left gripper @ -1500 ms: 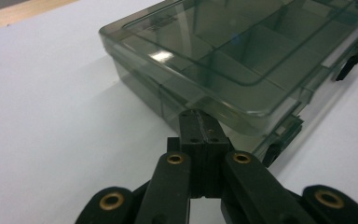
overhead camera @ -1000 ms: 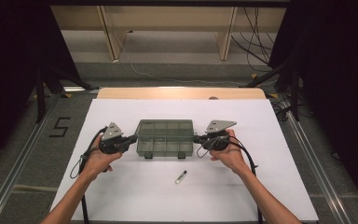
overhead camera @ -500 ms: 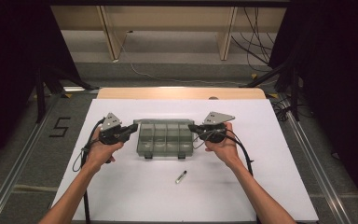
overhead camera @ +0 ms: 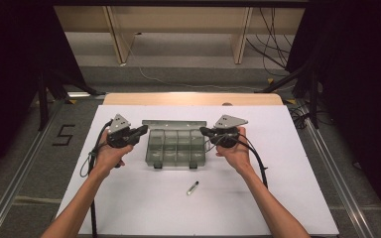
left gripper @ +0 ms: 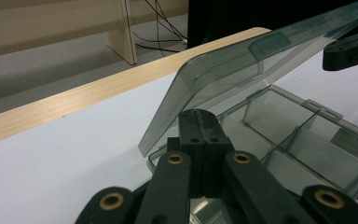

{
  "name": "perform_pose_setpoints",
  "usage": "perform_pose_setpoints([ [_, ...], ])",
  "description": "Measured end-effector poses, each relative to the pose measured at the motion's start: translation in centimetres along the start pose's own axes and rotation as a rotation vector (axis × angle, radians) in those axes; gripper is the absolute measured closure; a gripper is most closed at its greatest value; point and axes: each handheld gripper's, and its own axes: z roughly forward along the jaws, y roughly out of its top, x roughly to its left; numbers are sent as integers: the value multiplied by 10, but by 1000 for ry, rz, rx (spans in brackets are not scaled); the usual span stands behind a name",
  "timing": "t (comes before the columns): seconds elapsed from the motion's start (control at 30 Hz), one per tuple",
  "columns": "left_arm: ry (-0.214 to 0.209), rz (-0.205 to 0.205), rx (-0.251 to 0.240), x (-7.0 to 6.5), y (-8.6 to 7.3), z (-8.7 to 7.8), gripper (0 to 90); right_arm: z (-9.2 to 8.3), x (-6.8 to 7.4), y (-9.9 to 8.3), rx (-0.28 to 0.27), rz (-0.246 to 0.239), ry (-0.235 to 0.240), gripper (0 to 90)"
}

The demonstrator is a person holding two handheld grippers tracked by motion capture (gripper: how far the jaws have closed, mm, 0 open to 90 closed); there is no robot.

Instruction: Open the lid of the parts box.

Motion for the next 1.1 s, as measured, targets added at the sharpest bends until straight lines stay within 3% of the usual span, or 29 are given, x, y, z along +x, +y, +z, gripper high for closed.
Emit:
perform_pose_setpoints([
  [0.43, -5, 6, 0, -1, 1, -1, 896, -12, -3, 0, 34, 16, 50, 855],
  [0.53, -5, -1, -5, 0, 1, -2, 897, -18, -6, 1, 46, 33, 53, 752],
  [0.6, -3, -5, -3, 0, 1, -2, 896, -19, -8, 1, 35, 47, 31, 620],
  [0.63, -3, -5, -3, 0, 1, -2, 896, -19, -8, 1, 35, 47, 31, 620],
  [0.67, -4, -5, -3, 0, 1, -2, 896, -19, -12, 2, 31, 53, -1, 485],
  [0.7, -4, -5, -3, 0, 1, -2, 896, -19, -12, 2, 31, 53, -1, 485],
  [0.73, -7, -4, -3, 0, 1, -2, 896, -16, -16, 2, 20, 75, -8, 375],
  [0.83, -3, -3, -1, 0, 1, -2, 896, -11, -20, 1, 22, 72, -17, 271],
  [0.97, -3, -3, -2, 0, 1, -2, 896, -4, -24, 2, 15, 53, -16, 256],
  [1.1, -4, -6, -2, 1, 0, -2, 896, 2, -23, 4, 28, 42, 2, 313],
])
